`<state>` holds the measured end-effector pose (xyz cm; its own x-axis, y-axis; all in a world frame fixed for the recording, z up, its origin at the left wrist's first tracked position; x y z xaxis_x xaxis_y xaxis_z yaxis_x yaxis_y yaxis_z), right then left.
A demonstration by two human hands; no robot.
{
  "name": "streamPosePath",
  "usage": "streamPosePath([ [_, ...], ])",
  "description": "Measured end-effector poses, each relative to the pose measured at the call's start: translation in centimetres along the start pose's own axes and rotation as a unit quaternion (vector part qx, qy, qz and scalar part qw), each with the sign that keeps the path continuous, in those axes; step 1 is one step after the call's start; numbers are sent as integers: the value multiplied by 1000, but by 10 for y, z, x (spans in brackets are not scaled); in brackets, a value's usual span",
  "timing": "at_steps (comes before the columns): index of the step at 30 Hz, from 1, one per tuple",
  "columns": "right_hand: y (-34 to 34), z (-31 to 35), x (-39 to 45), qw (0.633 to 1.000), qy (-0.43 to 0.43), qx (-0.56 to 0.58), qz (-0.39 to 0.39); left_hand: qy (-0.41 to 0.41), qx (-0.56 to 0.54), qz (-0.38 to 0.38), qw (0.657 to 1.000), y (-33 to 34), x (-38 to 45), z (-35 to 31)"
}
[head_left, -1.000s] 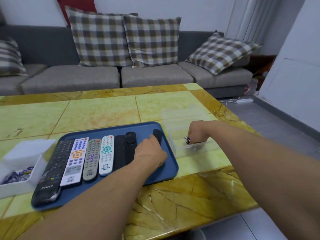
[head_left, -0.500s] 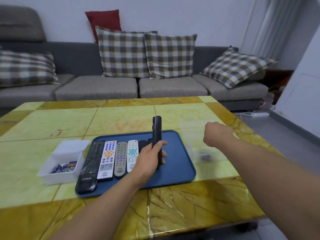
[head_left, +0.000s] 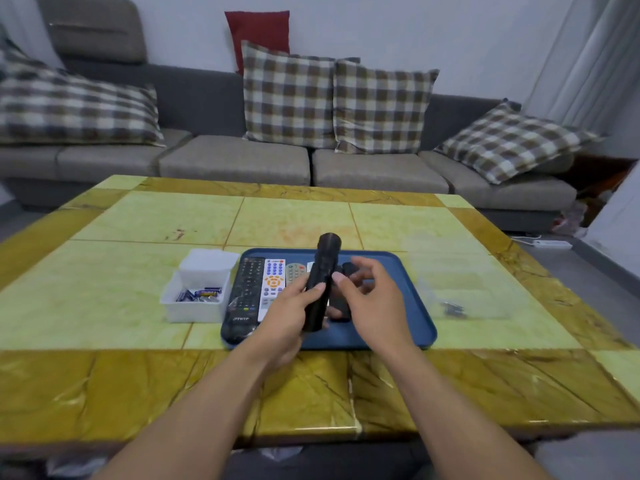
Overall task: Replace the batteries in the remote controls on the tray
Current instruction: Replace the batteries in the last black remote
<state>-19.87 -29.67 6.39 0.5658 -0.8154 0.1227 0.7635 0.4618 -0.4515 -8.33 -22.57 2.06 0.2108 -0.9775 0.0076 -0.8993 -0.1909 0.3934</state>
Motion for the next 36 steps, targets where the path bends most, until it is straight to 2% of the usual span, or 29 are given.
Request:
streamPosePath([
  [4,2,6,10,995,5,76,62,-47,129,88,987,-3,-9,-2],
  [6,2,2,13,994,2,89,64,-46,147,92,984,-11,-11,-4],
  [15,12,-14,21,978,50,182,83,-18,207,13,978,-47,-9,-10],
  [17,11,-17,20,970,57,225,75,2,184,-35,982,-52,-9,-15],
  [19,14,-21,16,952,74,288,70,42,127,-111,985,-61,-11,-23],
  [21,19,-25,11,936,97,331,66,77,70,-152,983,-66,-14,-29],
  [23,23,-32,6,914,119,386,42,81,54,-152,984,-65,-13,-29],
  [25,19,-36,5,897,119,426,-1,45,79,-121,988,-57,-13,-23],
  [28,14,-23,10,914,53,401,15,-50,154,-3,987,-27,-13,-1],
  [30,11,-13,8,946,21,323,24,-62,159,49,984,-9,-14,8],
  [31,8,-12,6,961,16,278,7,-51,149,41,987,-7,-14,7],
  [34,2,-20,-3,984,53,168,-40,1,72,-50,996,-23,-12,-3],
  [36,16,-33,-6,980,116,160,34,14,8,-76,997,-31,-10,-5],
])
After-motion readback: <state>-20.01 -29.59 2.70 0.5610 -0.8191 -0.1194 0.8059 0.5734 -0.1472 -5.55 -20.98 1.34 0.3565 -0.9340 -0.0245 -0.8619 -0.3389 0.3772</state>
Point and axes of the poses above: each hand's wrist, its own x-axis towards the middle knuckle, its own y-axis out of the palm, z = x × y, the point moved 9 cm from there along x, towards the middle knuckle, and after that the axes turned 12 degrees about z, right-handed, at the moved point
